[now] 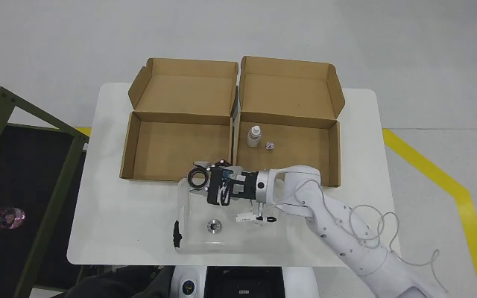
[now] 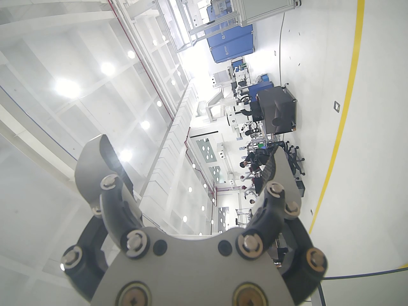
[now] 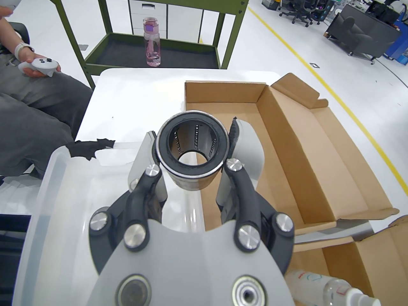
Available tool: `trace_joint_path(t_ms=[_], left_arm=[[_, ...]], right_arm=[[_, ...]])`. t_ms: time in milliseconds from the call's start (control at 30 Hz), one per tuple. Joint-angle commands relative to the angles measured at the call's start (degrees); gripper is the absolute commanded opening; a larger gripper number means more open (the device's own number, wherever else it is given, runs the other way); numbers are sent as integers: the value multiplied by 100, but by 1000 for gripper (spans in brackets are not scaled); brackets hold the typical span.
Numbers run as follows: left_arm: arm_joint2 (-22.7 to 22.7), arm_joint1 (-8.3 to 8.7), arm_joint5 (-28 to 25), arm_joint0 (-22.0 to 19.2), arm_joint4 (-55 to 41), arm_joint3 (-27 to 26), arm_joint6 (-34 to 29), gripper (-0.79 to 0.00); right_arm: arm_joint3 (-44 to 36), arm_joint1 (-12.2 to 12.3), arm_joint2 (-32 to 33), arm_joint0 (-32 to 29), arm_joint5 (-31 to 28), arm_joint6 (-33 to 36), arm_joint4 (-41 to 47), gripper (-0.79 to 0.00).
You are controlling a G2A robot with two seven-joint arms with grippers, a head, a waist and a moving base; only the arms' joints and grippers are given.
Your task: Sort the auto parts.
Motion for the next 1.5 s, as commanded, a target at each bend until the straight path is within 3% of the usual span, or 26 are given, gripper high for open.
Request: trace_joint_path(t_ms=[0,767,1467], left_arm=[[0,0,0,0,0,0,0,0],[0,0,0,0,0,0,0,0],[0,0,0,0,0,0,0,0]], right_arm=[[65,-17,19,67,59,-28,15,-785],[1742,-482,-402,1230,883,-119,52,-785],[3211,-968,-950,1933,1078,119,-199,-776]])
